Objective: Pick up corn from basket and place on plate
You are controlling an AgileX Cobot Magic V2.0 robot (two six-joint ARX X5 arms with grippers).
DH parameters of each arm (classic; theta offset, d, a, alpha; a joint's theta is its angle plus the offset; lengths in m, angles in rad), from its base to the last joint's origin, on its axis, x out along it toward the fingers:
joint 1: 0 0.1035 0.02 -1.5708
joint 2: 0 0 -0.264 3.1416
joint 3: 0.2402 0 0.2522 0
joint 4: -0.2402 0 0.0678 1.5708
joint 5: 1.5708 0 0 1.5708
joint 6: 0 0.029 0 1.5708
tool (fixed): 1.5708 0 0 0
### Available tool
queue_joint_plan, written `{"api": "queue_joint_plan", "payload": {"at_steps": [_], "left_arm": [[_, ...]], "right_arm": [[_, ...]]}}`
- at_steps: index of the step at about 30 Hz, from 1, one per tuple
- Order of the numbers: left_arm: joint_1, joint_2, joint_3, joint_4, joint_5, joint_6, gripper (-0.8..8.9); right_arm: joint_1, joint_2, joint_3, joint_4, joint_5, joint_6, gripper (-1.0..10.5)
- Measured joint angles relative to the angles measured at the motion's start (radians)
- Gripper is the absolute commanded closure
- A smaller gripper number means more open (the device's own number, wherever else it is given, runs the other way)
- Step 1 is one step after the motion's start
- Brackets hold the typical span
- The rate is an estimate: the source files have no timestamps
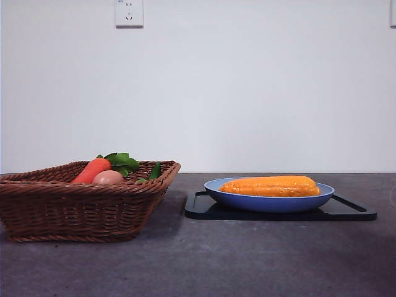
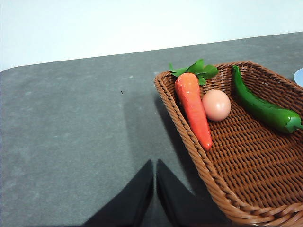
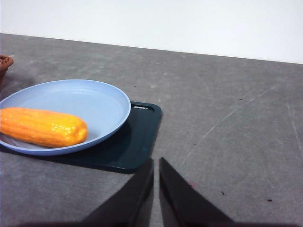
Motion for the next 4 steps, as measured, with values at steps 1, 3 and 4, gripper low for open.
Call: {"api": "queue_joint_plan", "payload": {"at_steps": [1,3,4], "left_arm": [[0.0,0.0,0.0,0.0,0.0,0.0,8.06],[0.0,0.0,0.0,0.0,0.0,0.0,8.06],[0.0,0.0,0.0,0.0,0.0,0.0,8.06]], "right_arm": [[0.0,0.0,0.0,0.0,0.0,0.0,9.4],[0.0,0.0,0.0,0.0,0.0,0.0,9.4],[0.0,0.0,0.0,0.0,0.0,0.0,9.4]]}}
